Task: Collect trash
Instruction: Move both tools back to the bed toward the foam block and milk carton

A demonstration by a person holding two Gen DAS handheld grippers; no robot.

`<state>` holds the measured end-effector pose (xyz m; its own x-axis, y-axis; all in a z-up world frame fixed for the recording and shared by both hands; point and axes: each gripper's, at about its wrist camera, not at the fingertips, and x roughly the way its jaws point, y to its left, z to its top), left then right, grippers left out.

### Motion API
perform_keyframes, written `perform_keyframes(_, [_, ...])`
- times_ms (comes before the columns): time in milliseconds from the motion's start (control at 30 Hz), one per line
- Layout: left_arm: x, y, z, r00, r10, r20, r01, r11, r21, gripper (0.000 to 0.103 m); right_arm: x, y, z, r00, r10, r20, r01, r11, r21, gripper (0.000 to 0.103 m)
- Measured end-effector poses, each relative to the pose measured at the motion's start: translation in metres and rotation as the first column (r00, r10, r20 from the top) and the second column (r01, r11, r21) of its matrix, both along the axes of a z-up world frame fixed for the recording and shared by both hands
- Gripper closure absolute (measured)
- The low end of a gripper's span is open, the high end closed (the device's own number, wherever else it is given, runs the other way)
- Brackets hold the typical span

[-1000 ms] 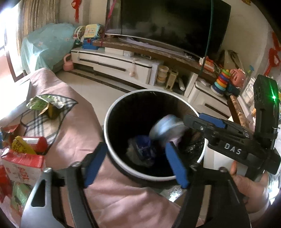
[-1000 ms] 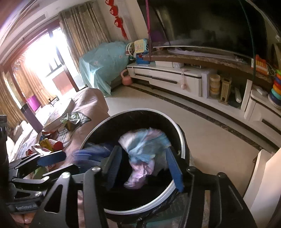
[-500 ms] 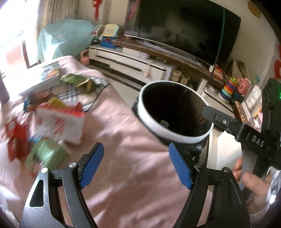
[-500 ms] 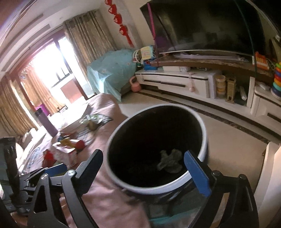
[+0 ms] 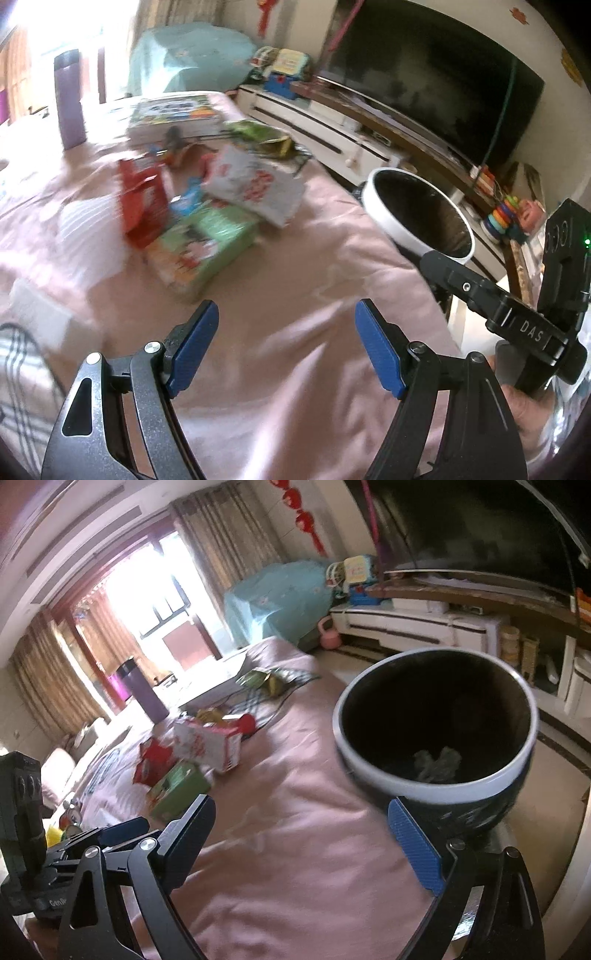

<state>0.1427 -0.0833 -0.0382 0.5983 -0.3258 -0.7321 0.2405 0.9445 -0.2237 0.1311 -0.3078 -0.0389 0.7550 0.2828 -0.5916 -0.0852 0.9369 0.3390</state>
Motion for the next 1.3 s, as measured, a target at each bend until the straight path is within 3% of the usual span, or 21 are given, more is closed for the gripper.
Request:
perform_keyframes(500, [-0.034,0.08,0.001,0.98,0.201,0.012,-0.2,0.979,-0.027,0.025,-0.004,0.071,-0.005,0.991,0.134,-0.011,-0.134,0.99,-0.034,0.007])
perform_keyframes(667, [-0.039,0.104,0.005,0.956,0.291,0.02,-0.291,0.957,-0.015,0.025,-0.002,0.084,-0.008,0.986,0.166,-0.016,-0.167,0.986,-0.029,0.007])
perform_keyframes(800, [-0.031,0.125,-0.001,0.933,0.36,-0.018,-0.361,0.932,-0.02,0.025,0.001,0.098,-0.01,0.982,0.188,-0.024,-0.189,0.982,-0.023,0.007])
perform_keyframes(1133, [0.001,0.147,-0.02,0.91,0.406,-0.085,-0.409,0.912,-0.019,0.025,0.026,0.144,-0.016,0.967,0.248,-0.059,-0.249,0.969,-0.007,0.007])
perform_keyframes(1300, [0.01,0.157,-0.023,0.931,0.357,-0.081,-0.362,0.931,-0.056,0.027,0.042,0.166,-0.023,0.958,0.273,-0.091,-0.276,0.961,-0.022,0.007])
